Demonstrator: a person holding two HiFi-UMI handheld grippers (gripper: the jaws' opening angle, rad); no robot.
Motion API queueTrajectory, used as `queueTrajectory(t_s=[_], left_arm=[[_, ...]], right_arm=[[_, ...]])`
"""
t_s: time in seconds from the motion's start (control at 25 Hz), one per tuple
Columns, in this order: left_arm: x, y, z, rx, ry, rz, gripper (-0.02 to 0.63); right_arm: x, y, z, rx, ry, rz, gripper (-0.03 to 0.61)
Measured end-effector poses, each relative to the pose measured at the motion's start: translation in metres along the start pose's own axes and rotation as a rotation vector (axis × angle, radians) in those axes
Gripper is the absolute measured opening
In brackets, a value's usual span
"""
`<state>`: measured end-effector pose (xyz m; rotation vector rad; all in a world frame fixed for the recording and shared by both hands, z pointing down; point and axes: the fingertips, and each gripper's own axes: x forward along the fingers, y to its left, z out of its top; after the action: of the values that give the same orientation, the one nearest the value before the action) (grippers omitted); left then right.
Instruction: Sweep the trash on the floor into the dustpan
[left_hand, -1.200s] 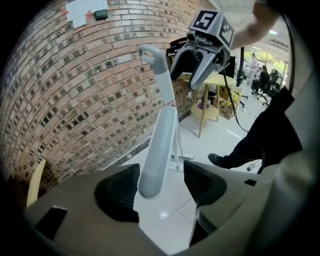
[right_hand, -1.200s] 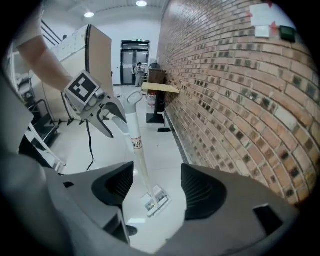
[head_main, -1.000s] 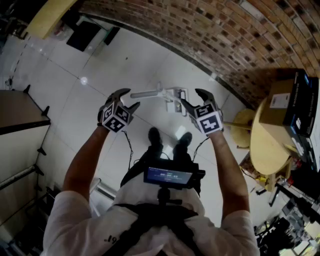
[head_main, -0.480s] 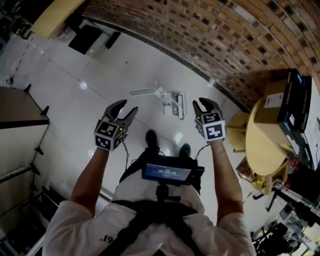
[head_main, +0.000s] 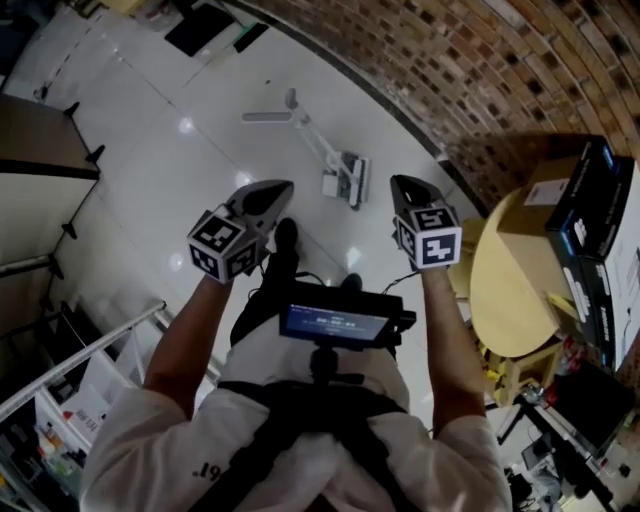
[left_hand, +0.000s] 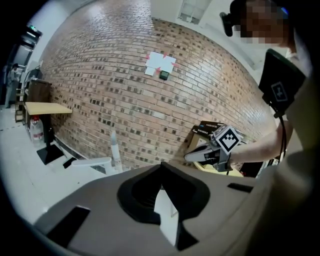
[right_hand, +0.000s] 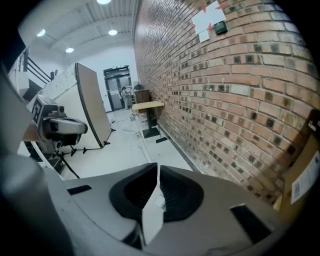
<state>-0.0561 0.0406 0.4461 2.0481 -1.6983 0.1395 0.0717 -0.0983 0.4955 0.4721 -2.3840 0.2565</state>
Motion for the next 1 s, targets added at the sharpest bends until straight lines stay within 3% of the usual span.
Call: queueTrajectory(t_s=[0.24,0.52,0.72,1.0], left_arm=[[0.016,-0.081,-0.029,-0.017,-0.019,0.055,0.002],[0.015,-0.135,-0.041,-0.022,-0.024,0.075,0.002],[0.01,-0.149,-0.031,-0.036,-0.032,0.053,0.002],[-0.012,-0.151,-0.022,-0.018,-0.018,0.026,0.002]], right_arm=[[-0.041,-0.013,-0.042,-0.045,-0.023,0.062,0.0],[-0.078,-0.014,-0.063,-0.044,-0.036,0.108,0.0],[-0.093,-0.012,-0.058,0.004,-0.041,0.089,0.0],[-0.104,0.015,-0.051,-0.02,-0.027,0.085,0.0]])
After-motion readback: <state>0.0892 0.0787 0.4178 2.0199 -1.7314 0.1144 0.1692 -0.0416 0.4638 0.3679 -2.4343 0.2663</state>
